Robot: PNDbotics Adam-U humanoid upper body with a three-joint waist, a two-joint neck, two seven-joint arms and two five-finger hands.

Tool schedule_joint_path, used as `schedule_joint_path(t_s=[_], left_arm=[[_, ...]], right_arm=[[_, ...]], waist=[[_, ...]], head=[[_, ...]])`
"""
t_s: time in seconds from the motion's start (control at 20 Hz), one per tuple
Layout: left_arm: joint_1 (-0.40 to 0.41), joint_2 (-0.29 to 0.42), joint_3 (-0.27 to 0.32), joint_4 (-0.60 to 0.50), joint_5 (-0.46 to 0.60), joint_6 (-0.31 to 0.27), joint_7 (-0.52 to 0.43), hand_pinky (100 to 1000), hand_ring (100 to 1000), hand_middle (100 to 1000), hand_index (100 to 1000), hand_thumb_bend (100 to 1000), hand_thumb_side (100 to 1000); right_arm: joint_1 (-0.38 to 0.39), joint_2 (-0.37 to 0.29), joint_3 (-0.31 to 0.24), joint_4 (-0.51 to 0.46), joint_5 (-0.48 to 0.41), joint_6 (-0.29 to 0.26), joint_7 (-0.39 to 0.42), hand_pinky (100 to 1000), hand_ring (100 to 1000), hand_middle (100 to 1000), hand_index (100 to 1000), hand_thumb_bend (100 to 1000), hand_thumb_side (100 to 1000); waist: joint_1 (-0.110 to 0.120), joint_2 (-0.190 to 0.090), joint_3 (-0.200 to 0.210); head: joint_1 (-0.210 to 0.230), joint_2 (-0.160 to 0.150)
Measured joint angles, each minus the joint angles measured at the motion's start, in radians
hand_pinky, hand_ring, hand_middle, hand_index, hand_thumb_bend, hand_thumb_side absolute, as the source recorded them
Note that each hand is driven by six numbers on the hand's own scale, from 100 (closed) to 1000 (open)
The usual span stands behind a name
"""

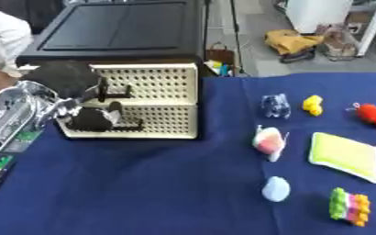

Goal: Pick up objects from table and place into drawer.

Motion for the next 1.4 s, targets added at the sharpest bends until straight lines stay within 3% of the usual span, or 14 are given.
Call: schedule_joint_path(t_s=[1.4], left_arm=[[0.027,-0.004,-0.024,-0.027,0.018,-0.003,-0.006,100,100,100,678,100,805]], right_arm=[[0.000,0.000,-0.012,0.000,0.000,-0.001,-0.031,578,643,614,678,100,1000]], waist=[[-0.008,-0.011,0.012]], head=[[-0.004,0.006]])
